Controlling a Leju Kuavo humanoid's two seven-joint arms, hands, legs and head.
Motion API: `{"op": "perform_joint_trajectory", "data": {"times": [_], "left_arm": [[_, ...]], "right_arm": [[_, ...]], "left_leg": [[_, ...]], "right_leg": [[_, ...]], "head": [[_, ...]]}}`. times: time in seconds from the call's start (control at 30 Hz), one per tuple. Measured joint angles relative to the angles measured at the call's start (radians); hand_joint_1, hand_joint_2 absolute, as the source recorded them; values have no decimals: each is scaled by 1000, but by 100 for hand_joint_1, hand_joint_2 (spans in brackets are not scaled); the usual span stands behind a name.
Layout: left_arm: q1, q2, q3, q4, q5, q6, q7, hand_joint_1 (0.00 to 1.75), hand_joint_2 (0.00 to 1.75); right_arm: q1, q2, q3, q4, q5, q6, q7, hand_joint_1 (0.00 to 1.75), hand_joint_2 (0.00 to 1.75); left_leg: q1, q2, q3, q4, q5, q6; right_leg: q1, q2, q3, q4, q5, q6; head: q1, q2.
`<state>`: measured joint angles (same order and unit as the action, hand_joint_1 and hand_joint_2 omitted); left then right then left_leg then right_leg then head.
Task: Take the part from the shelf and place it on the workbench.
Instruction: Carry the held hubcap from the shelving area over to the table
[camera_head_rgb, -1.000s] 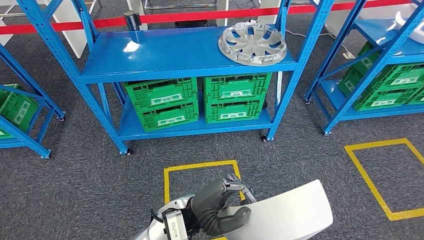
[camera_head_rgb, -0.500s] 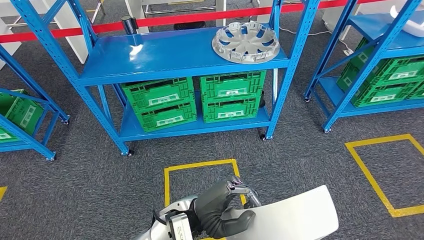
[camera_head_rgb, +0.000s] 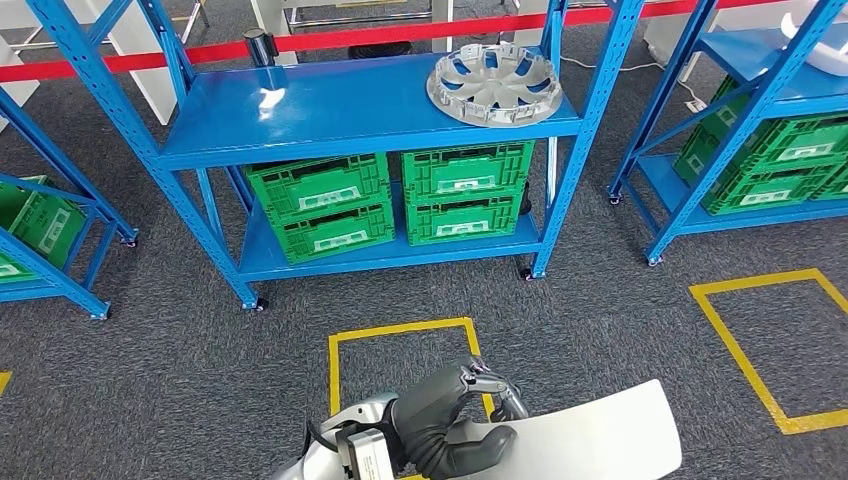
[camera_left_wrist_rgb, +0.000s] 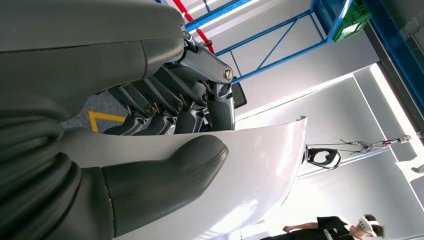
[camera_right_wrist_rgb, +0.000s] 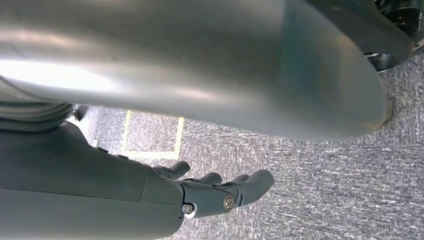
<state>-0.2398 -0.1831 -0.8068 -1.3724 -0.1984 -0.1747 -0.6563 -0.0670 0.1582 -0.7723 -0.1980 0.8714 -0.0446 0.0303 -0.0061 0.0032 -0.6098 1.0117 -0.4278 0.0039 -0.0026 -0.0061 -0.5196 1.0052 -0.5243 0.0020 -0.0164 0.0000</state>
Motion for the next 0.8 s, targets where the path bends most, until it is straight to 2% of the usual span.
{"op": "perform_joint_trajectory", "data": {"times": [0.07, 0.13, 0.2, 0.27, 0.33, 0.37, 0.4, 0.43, 0.5, 0.53, 0.57, 0.6, 0.67, 0.7, 0.73, 0.8], "left_arm": [[-4, 0, 0, 1, 0, -1, 1, 175, 175], [-9, -1, 0, 2, 0, -1, 2, 175, 175], [-13, -5, 0, 2, 0, -3, 2, 175, 175], [-19, -9, -2, 3, 0, -7, 2, 175, 175], [-22, -10, -5, 8, 0, -10, 3, 175, 175], [-22, -10, -6, 10, 0, -11, 3, 175, 175], [-22, -10, -7, 12, 0, -11, 3, 175, 175], [-22, -10, -8, 14, 0, -11, 3, 175, 175], [-23, -11, -9, 16, 0, -11, 3, 175, 175], [-23, -11, -9, 16, 0, -11, 3, 175, 175], [-23, -11, -9, 15, 0, -11, 3, 175, 175], [-23, -11, -9, 15, 0, -11, 3, 175, 175], [-24, -12, -10, 15, 0, -11, 2, 175, 175], [-25, -12, -11, 15, 0, -11, 2, 175, 175], [-25, -13, -11, 15, 0, -11, 1, 175, 175], [-25, -12, -12, 16, 0, -12, 0, 175, 175]], "right_arm": [[0, 1, -2, 0, -2, 0, -3, 0, 0], [-1, 3, -4, 0, -3, 0, -6, 0, 0], [-2, 4, -4, 0, -4, 0, -8, 0, 0], [-3, 4, -4, 0, -4, 0, -12, 0, 0], [-2, 4, -5, 0, -4, 0, -14, 0, 0], [-1, 4, -5, 0, -4, 0, -15, 0, 0], [-1, 3, -5, 0, -4, 0, -15, 0, 0], [0, 2, -5, 0, -4, 0, -16, 0, 0], [-2, 1, -6, 0, -3, 0, -17, 0, 0], [-3, 2, -6, 0, -3, 0, -17, 0, 0], [-4, 3, -7, 0, -2, -1, -17, 0, 0], [-5, 4, -7, 0, -2, -2, -17, 0, 0], [-4, 3, -9, -1, -1, -3, -14, 0, 0], [-3, 3, -9, 0, 0, -3, -11, 0, 0], [-2, 3, -10, 0, -1, -3, -8, 0, 0], [-3, 3, -11, 0, -1, -2, -4, 0, 0]], "left_leg": [[-3, 0, -3, 4, -3, 7], [-6, -1, -3, 1, -3, 18], [1, 3, 8, -25, 10, 24], [8, 11, 15, -45, 23, 27], [9, 21, 9, -44, 24, 28], [10, 27, 5, -40, 23, 26], [13, 35, 0, -35, 22, 23], [17, 42, -5, -27, 20, 18], [27, 58, -15, -2, 9, 1], [29, 65, -21, 12, 2, -10], [29, 72, -23, 22, -3, -19], [28, 78, -23, 26, -6, -27], [32, 89, -19, 25, -6, -40], [34, 80, -21, 32, -16, -46], [36, 63, -31, 57, -37, -50], [34, 21, -73, 165, -111, -52]], "right_leg": [[-3, -1, 0, -2, 2, 6], [-5, -1, 2, -10, 6, 14], [-3, 1, 0, -3, 0, 20], [-5, 4, -36, 72, -48, 28], [-10, 5, -105, 200, -111, 38], [-15, 5, -130, 243, -122, 43], [-20, 4, -137, 251, -114, 49], [-26, 0, -122, 218, -86, 56], [-34, -24, -61, 96, -24, 70], [-35, -37, -41, 53, -4, 67], [-34, -45, -36, 35, 3, 59], [-30, -44, -43, 40, 2, 46], [-28, -28, -51, 41, 9, 23], [-28, -20, -54, 41, 13, 14], [-29, -13, -57, 41, 17, 7], [-27, 1, -65, 40, 24, -3]], "head": [[0, 0], [-1, 0], [0, 0], [3, 0], [5, 0], [6, 0], [6, 0], [6, 0], [7, 0], [10, 0], [11, 0], [12, 0], [8, 0], [7, 0], [5, 0], [0, 0]]}}
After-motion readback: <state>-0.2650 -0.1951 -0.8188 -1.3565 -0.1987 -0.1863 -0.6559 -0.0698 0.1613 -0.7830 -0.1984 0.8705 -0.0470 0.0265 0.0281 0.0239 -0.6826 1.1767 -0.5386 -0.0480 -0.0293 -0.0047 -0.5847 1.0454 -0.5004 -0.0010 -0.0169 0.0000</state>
